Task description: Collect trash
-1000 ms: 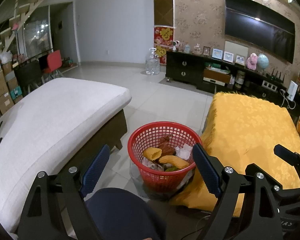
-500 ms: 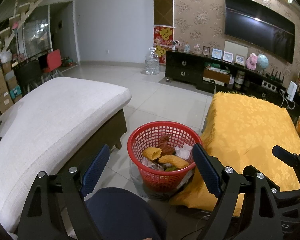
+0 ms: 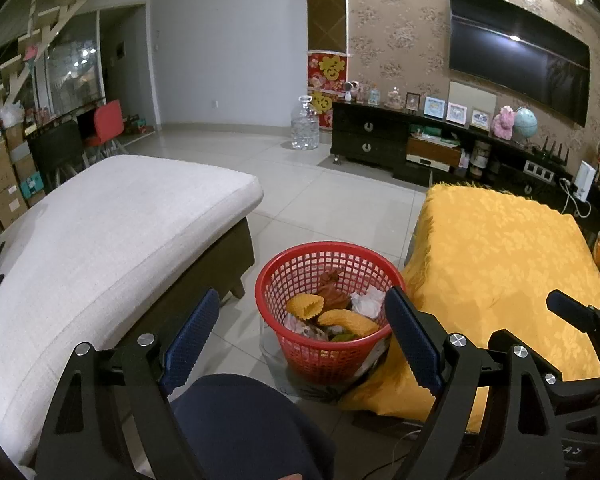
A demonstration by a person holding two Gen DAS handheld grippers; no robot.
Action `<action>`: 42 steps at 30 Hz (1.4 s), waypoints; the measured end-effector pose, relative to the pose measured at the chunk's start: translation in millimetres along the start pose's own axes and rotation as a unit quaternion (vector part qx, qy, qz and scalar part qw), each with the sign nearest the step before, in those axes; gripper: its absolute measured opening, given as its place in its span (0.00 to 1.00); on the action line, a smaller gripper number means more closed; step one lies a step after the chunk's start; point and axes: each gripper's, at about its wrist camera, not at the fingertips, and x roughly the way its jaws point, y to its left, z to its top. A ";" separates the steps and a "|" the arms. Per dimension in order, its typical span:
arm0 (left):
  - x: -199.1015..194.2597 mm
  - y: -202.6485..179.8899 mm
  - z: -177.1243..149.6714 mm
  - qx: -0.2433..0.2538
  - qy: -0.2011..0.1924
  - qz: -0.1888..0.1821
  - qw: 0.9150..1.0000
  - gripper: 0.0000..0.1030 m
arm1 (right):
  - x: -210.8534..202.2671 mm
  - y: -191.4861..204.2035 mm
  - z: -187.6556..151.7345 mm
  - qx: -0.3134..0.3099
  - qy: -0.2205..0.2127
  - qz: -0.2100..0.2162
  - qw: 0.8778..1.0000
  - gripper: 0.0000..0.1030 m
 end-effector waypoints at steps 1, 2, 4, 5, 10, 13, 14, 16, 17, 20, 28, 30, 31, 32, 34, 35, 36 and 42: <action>0.0 0.4 -0.5 -0.001 0.001 0.000 1.000 0.79 | 0.0 0.0 0.1 0.000 0.000 0.000 1.000 0.93; 0.1 0.1 0.0 0.000 0.000 0.000 1.000 0.79 | 0.0 0.0 0.5 0.000 0.000 0.000 1.000 0.93; -0.1 0.4 -1.0 0.000 0.000 0.001 1.000 0.79 | -0.1 -0.1 0.5 0.000 0.000 0.000 1.000 0.93; -0.1 0.6 -0.9 0.000 0.000 0.000 1.000 0.79 | -0.1 0.0 0.7 0.000 0.000 0.000 1.000 0.93; 0.2 0.7 -1.1 0.001 0.000 0.001 1.000 0.79 | -0.1 0.1 0.9 0.000 0.000 0.000 1.000 0.93; 0.0 0.3 -0.3 0.000 0.000 0.000 1.000 0.79 | -0.2 0.0 0.9 0.000 0.000 0.000 1.000 0.93; -0.1 0.4 -0.6 0.000 0.000 0.001 1.000 0.79 | -0.1 0.3 1.3 0.000 0.000 0.000 1.000 0.93; -0.2 0.6 -0.8 0.000 0.000 0.001 1.000 0.79 | -0.2 0.1 1.0 0.000 0.000 0.000 1.000 0.93; -0.1 0.4 -0.4 0.000 0.000 0.000 1.000 0.79 | -0.2 0.2 1.3 0.000 0.000 0.000 1.000 0.93; -0.3 0.3 -0.1 0.000 -0.001 0.001 1.000 0.79 | -0.4 -0.1 0.9 0.001 0.001 -0.001 1.000 0.93; 0.9 1.2 -3.7 0.001 -0.002 0.004 1.000 0.79 | -0.6 -0.4 1.3 0.001 0.001 -0.001 1.000 0.93; 0.5 1.1 -3.2 0.000 -0.002 0.004 1.000 0.79 | -0.7 -0.6 0.7 0.001 0.001 -0.001 1.000 0.93; 0.7 1.5 -3.8 0.000 -0.002 0.003 1.000 0.79 | -0.7 -0.5 1.2 0.000 0.001 0.000 1.000 0.93; 0.6 1.2 -3.3 0.001 -0.002 0.004 1.000 0.79 | -0.7 -0.5 1.5 0.000 0.000 -0.001 1.000 0.93; 0.5 1.1 -3.1 0.001 -0.002 0.004 1.000 0.79 | -0.7 -0.8 0.9 0.000 0.000 -0.001 1.000 0.93; 0.6 1.3 -3.3 0.000 -0.002 0.003 1.000 0.79 | -0.7 -0.5 1.5 0.001 0.001 0.000 1.000 0.93; 0.6 1.3 -3.5 0.000 -0.002 0.003 1.000 0.79 | -0.7 -0.5 1.5 0.001 0.001 0.000 1.000 0.93; 0.7 1.2 -3.6 0.001 -0.002 0.003 1.000 0.79 | -0.7 -0.7 0.8 0.000 0.001 -0.001 1.000 0.93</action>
